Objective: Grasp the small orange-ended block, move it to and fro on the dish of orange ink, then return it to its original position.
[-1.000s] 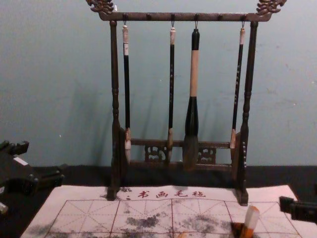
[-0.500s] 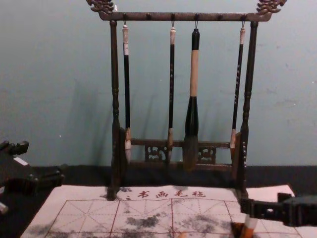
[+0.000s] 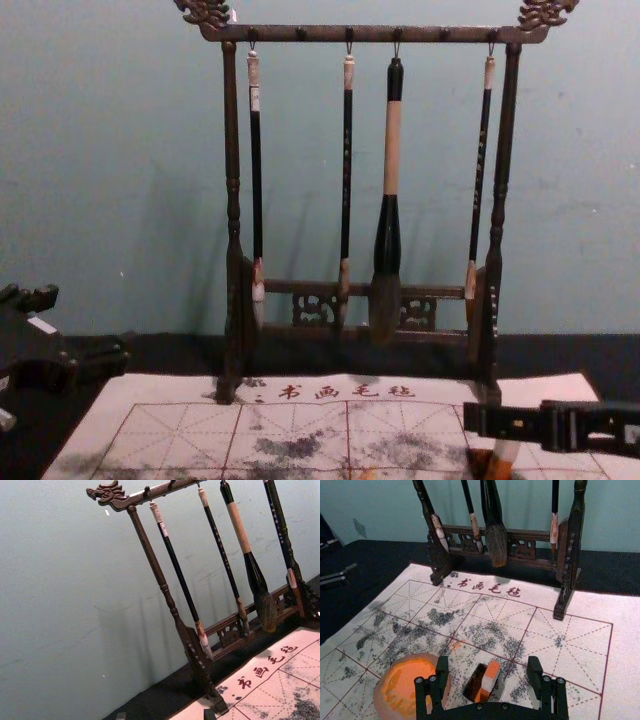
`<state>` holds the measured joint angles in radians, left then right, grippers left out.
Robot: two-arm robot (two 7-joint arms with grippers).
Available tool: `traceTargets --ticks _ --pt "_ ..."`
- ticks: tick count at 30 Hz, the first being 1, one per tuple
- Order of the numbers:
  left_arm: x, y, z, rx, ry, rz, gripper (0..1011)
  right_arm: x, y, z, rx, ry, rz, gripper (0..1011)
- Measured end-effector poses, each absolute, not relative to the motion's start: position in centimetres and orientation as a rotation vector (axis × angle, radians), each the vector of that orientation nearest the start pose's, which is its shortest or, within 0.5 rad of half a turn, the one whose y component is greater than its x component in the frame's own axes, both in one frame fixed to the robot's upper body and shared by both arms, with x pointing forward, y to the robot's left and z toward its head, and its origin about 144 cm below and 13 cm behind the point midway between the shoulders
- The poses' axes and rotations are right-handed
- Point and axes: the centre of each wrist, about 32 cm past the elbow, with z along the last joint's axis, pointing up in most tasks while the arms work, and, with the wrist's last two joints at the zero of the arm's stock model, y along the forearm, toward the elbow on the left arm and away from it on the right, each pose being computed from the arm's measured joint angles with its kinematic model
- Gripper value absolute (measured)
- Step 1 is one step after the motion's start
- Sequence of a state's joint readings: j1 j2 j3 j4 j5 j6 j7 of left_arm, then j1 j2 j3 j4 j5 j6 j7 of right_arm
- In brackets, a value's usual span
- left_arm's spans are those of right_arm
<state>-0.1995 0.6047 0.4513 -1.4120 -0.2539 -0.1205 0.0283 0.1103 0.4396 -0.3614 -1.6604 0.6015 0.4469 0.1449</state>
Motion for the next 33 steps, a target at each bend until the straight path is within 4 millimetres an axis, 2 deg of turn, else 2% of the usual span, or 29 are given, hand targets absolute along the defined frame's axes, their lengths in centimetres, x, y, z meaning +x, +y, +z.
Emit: traceTargets --ticks 33 --pt "48.9 31.0 114.0 0.304 -0.285 1.248 1001 47.1 -22.3 117.1 -0.288 0.337 -1.039 1003"
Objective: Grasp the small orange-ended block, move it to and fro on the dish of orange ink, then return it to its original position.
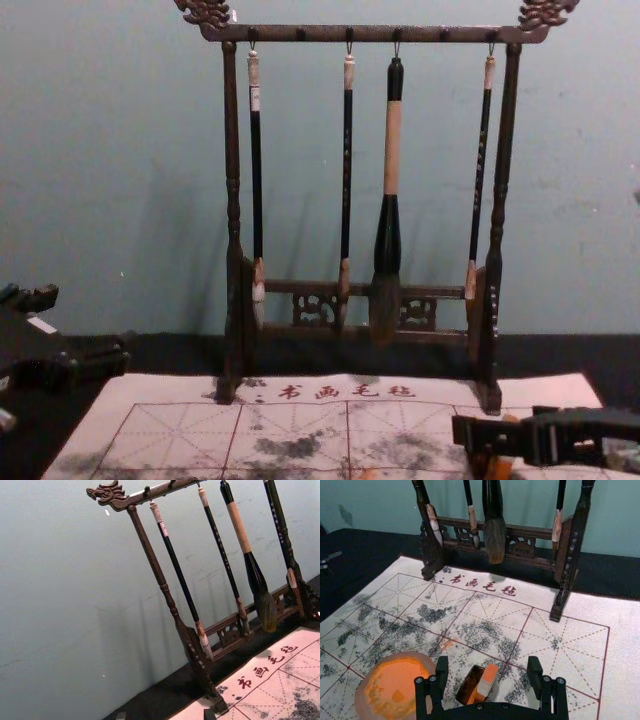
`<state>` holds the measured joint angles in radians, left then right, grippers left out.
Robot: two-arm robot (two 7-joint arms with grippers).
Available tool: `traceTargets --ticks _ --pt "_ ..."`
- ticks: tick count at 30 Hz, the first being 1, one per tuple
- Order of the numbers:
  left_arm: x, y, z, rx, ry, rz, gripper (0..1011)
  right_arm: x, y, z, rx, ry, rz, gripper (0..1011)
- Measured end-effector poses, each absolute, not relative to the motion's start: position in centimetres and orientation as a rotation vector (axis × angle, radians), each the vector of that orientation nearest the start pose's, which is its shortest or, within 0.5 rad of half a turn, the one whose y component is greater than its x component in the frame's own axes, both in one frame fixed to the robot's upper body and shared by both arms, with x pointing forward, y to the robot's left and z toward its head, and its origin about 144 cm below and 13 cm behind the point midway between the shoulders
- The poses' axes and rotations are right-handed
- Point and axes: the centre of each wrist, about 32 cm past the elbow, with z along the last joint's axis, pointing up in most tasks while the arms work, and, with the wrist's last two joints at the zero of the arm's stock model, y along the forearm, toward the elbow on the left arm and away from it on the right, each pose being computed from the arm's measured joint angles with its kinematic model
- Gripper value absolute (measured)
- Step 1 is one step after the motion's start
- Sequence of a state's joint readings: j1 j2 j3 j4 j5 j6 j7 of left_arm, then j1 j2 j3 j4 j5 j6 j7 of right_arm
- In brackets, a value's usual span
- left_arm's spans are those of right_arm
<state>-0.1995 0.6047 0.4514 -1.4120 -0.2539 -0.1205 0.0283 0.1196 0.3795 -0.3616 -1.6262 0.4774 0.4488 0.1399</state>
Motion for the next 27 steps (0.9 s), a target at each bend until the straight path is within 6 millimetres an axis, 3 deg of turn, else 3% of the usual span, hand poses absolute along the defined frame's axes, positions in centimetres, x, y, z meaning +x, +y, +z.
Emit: traceTargets --ticks 17,27 --pt "48.86 30.97 113.98 0.304 -0.285 1.248 1001 47.13 -22.38 117.12 -0.286 0.340 -1.038 993" --pt "48.86 30.96 113.98 0.304 -0.285 1.248 1001 47.13 -22.40 117.14 -0.286 0.341 -1.038 729"
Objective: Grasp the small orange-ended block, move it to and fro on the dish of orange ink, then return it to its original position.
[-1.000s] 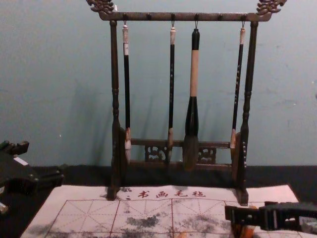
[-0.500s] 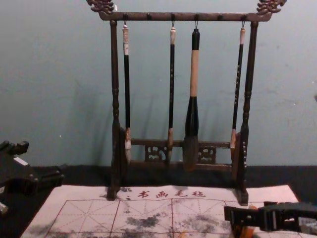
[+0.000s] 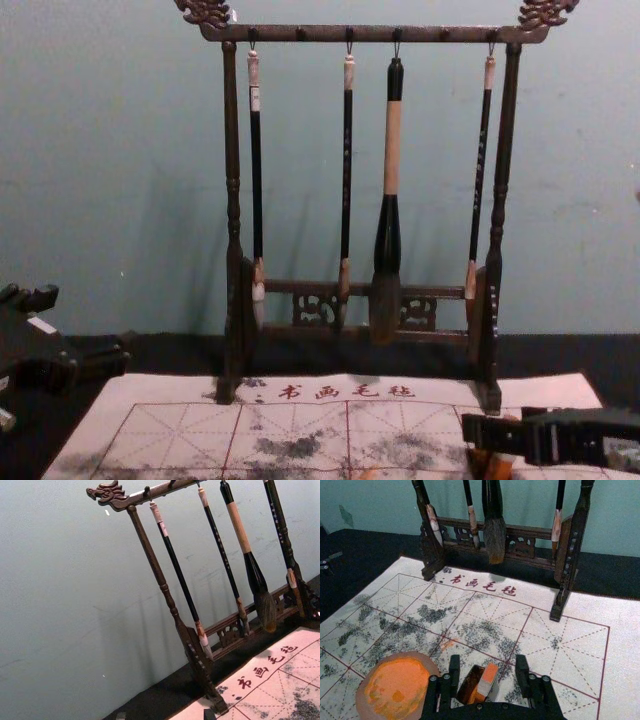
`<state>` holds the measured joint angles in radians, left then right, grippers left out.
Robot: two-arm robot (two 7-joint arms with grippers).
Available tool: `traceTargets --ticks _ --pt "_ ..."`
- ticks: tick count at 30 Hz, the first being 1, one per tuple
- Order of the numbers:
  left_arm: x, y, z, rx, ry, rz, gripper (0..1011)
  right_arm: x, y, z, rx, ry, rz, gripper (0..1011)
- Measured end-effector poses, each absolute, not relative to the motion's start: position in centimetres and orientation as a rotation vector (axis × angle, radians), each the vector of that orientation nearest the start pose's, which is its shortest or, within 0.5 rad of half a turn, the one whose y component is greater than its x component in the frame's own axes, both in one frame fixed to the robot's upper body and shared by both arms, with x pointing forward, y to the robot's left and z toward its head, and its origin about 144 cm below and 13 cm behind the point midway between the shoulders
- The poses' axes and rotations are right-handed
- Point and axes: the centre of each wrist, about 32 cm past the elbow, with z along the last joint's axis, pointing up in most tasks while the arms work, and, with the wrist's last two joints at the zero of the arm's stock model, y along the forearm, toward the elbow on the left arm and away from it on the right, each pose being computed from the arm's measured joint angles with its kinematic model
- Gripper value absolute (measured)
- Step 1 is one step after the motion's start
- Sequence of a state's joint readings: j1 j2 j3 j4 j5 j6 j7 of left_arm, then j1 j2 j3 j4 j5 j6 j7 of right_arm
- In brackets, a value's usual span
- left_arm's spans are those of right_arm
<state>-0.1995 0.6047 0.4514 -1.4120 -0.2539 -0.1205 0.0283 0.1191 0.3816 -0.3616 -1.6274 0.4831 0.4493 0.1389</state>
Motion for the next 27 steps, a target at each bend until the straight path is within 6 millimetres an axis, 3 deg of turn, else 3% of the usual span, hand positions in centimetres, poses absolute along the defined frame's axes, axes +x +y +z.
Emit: traceTargets --ticks 7,13,17,27 --pt "48.86 30.97 113.98 0.304 -0.285 1.248 1001 47.12 -22.39 117.16 -0.285 0.341 -1.038 544" --pt "48.86 30.97 113.98 0.304 -0.285 1.248 1001 47.12 -22.39 117.16 -0.285 0.342 -1.038 300" --pt "48.86 30.97 113.98 0.304 -0.285 1.248 1002 47.12 -22.39 117.16 -0.285 0.342 -1.038 194" --pt "48.86 30.97 113.98 0.304 -0.285 1.248 1001 47.12 -22.39 117.16 -0.285 0.342 -1.038 145"
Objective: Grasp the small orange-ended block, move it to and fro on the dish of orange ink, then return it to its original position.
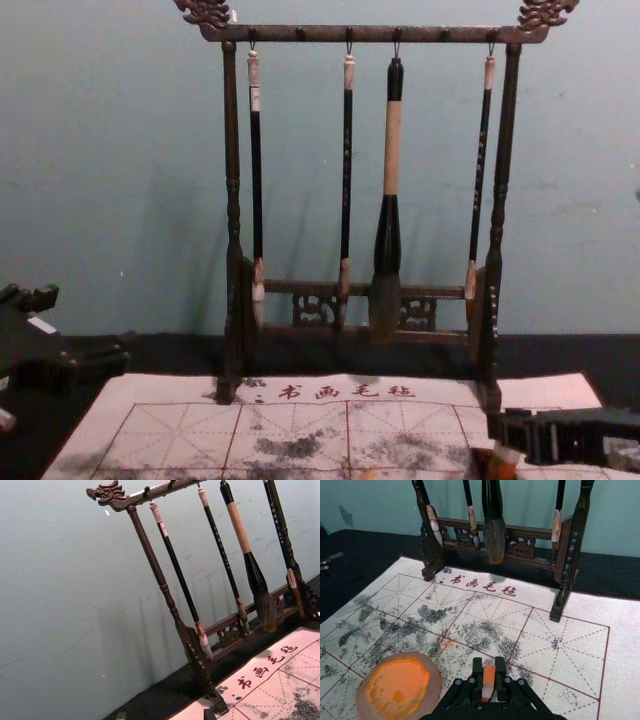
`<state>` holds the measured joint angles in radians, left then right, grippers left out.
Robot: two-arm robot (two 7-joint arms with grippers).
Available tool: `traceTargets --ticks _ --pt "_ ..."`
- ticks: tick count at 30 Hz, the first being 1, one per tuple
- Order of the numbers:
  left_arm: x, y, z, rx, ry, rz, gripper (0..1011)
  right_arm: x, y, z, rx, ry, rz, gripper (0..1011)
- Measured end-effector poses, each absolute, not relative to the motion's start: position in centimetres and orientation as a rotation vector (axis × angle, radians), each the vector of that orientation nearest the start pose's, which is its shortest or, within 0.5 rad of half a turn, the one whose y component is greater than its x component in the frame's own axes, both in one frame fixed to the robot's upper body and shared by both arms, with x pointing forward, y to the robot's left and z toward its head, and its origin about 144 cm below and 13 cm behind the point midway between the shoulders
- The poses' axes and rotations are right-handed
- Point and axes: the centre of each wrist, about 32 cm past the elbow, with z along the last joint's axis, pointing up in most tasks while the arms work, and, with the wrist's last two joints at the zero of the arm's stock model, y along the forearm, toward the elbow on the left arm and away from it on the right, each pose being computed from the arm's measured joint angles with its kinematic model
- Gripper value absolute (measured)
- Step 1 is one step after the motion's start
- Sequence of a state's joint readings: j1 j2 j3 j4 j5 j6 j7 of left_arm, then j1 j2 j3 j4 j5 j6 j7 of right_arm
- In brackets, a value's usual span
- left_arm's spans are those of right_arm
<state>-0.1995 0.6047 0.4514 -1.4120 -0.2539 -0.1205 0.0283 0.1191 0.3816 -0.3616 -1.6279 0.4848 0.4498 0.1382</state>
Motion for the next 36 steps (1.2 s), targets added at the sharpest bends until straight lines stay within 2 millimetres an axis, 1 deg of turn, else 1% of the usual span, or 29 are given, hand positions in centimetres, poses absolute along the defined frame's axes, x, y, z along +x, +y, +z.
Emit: traceTargets --ticks 12,21,26,36 --pt "48.9 31.0 114.0 0.304 -0.285 1.248 1001 47.0 -22.4 117.2 -0.279 0.346 -1.029 145" --pt "48.9 31.0 114.0 0.304 -0.285 1.248 1001 46.5 -22.6 118.1 -0.261 0.343 -1.005 145" --pt "48.9 31.0 114.0 0.304 -0.285 1.248 1001 46.3 -22.8 118.6 -0.240 0.306 -1.006 145" --pt "48.9 31.0 114.0 0.304 -0.285 1.248 1001 45.9 -23.3 119.6 -0.185 0.139 -0.994 145"
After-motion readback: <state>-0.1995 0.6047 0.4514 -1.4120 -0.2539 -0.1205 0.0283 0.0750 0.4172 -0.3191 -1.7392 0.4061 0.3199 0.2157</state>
